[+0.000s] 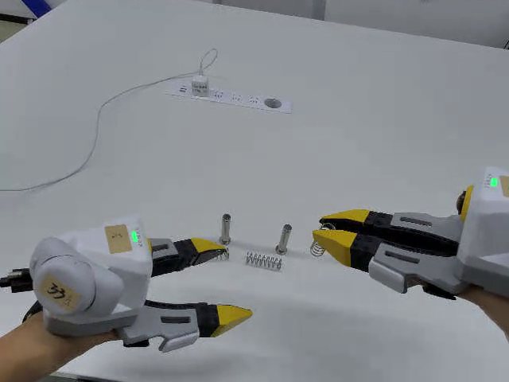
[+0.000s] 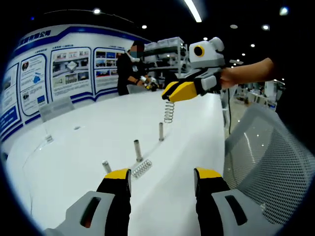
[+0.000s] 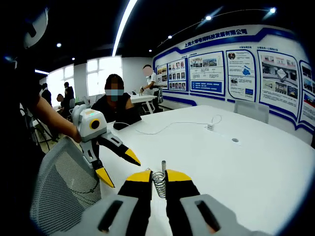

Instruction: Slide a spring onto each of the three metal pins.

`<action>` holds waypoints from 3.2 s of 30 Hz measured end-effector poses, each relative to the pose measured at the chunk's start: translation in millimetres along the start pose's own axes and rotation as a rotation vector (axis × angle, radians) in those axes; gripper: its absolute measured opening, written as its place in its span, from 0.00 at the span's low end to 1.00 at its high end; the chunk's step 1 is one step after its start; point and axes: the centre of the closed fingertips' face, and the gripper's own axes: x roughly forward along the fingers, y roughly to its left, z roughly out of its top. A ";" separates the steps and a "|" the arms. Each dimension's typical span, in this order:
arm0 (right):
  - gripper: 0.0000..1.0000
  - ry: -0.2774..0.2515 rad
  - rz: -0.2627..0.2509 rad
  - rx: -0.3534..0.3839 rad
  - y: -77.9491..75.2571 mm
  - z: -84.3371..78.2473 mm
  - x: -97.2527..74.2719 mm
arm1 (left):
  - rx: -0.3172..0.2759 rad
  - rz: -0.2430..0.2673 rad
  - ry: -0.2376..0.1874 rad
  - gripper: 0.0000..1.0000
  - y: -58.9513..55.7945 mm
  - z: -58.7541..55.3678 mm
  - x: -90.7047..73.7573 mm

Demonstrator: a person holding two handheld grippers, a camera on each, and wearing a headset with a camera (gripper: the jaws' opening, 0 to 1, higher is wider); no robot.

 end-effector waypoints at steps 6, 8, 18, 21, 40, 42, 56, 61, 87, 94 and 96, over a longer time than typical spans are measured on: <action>0.10 -0.005 -0.046 0.018 -12.6 -1.1 -3.4 | -0.031 0.081 -0.049 0.59 12.7 6.3 -10.5; 0.10 -0.009 -0.055 0.025 -16.3 -1.6 -6.1 | -0.030 0.107 -0.061 0.61 16.6 6.6 -14.2; 0.11 -0.009 -0.140 0.064 -43.2 -11.0 -17.8 | -0.059 0.161 -0.058 0.74 24.2 5.0 -20.0; 0.11 -0.003 -0.158 0.068 -49.7 -13.1 -20.6 | -0.059 0.166 -0.065 0.77 25.7 9.9 -22.3; 0.11 -0.003 -0.257 0.150 -84.9 -33.6 -31.1 | -0.126 0.252 -0.102 0.99 35.2 15.5 -42.6; 0.11 -0.003 -0.272 0.158 -89.4 -35.6 -31.9 | -0.127 0.253 -0.107 1.00 35.1 17.0 -43.8; 0.11 0.005 -0.306 0.209 -103.2 -49.6 -25.9 | -0.186 0.262 -0.129 1.00 33.7 16.1 -48.5; 0.11 0.014 -0.315 0.215 -104.8 -54.3 -24.0 | -0.176 0.252 -0.114 1.00 30.4 13.8 -46.2; 0.11 0.031 -0.330 0.275 -102.8 -69.6 -20.5 | -0.173 0.227 -0.058 1.00 24.5 3.8 -40.7; 0.11 0.050 -0.329 0.297 -102.9 -83.4 -12.7 | -0.170 0.216 -0.047 1.00 23.1 1.3 -39.8; 0.11 0.057 -0.329 0.303 -102.4 -87.2 -10.7 | -0.175 0.217 -0.046 1.00 24.0 0.3 -40.1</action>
